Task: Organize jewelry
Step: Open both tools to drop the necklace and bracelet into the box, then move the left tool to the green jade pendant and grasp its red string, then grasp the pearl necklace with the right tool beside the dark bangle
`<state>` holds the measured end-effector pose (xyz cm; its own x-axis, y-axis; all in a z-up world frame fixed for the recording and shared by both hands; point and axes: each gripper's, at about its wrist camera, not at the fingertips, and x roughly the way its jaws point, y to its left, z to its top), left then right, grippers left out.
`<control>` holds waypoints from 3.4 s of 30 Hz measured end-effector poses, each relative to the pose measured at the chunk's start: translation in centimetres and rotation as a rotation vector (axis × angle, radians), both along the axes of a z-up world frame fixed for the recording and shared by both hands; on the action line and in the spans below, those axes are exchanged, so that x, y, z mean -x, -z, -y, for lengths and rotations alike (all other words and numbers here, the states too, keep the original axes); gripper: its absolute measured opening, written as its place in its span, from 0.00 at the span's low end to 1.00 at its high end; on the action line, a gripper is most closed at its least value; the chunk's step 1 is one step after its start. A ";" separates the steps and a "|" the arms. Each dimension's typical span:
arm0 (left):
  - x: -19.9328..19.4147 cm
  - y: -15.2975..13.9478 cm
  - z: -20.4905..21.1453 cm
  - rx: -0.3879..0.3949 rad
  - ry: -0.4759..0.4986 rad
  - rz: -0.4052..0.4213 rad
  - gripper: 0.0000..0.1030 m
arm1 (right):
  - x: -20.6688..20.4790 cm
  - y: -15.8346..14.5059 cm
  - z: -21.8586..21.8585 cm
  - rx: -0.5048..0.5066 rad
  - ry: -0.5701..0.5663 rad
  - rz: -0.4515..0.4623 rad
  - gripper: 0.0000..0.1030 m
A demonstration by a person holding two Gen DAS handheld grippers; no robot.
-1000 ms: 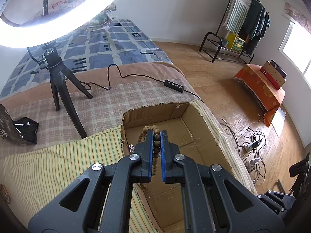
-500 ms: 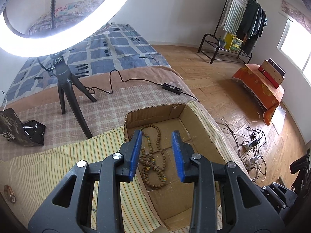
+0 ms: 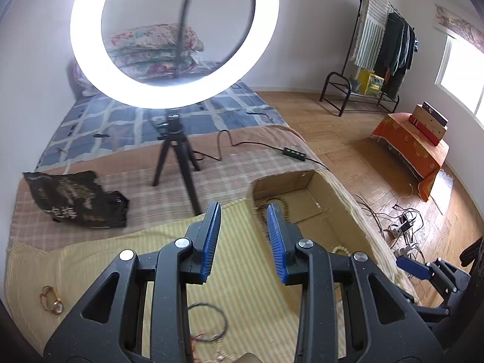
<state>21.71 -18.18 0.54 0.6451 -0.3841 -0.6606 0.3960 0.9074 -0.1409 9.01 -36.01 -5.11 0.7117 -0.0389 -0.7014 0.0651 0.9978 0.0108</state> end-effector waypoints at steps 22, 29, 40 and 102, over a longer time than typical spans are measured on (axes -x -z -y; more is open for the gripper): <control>7.2 8.2 -14.8 -0.022 -0.036 -0.139 0.31 | 0.6 3.5 -8.3 -0.078 -0.167 -0.094 0.61; 7.3 11.4 -13.6 -0.030 0.030 -0.215 0.31 | 0.8 5.4 -9.5 -0.088 -0.196 -0.147 0.61; 6.4 14.6 -12.2 -0.039 0.093 -0.308 0.31 | 0.8 7.2 -12.6 -0.065 -0.338 -0.216 0.55; 4.8 19.7 -8.7 -0.205 0.193 -0.315 0.17 | -1.3 13.9 -19.6 -0.045 -0.567 -0.343 0.41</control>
